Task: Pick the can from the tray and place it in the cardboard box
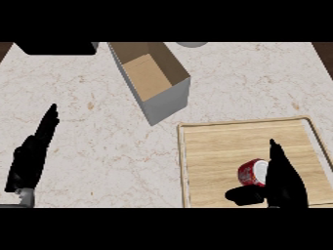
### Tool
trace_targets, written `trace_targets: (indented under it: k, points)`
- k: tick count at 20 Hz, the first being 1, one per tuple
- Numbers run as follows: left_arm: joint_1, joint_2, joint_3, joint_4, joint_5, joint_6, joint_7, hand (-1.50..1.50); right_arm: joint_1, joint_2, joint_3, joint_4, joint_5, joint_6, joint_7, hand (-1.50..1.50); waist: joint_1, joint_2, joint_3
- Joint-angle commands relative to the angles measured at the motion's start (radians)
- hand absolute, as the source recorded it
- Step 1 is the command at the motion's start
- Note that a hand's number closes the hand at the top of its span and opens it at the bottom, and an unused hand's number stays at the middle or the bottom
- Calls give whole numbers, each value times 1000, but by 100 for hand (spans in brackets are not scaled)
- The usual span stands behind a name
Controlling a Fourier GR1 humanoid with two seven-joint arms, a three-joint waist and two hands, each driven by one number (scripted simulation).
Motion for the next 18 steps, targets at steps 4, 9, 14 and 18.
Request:
trace_targets:
  k: [4, 9, 14, 18]
  points:
    - [-20, -16, 36, 57, -4, -27, -41, 0, 23, 5, -1, 53, -58, -53, 85, 150, -4, 1, 0]
    - [1, -58, 11, 61, -42, -5, -50, 0, -40, -12, -22, 92, 113, -29, 59, 150, -1, 0, 0]
    - [25, -40, 25, -6, -42, -29, -11, 0, -50, -15, -30, 79, 225, -5, 56, 150, 2, -1, 0]
    - [-25, -31, 28, 31, -41, -45, -35, 0, -221, -164, -47, 319, 118, 31, -318, 150, 37, 12, 2]
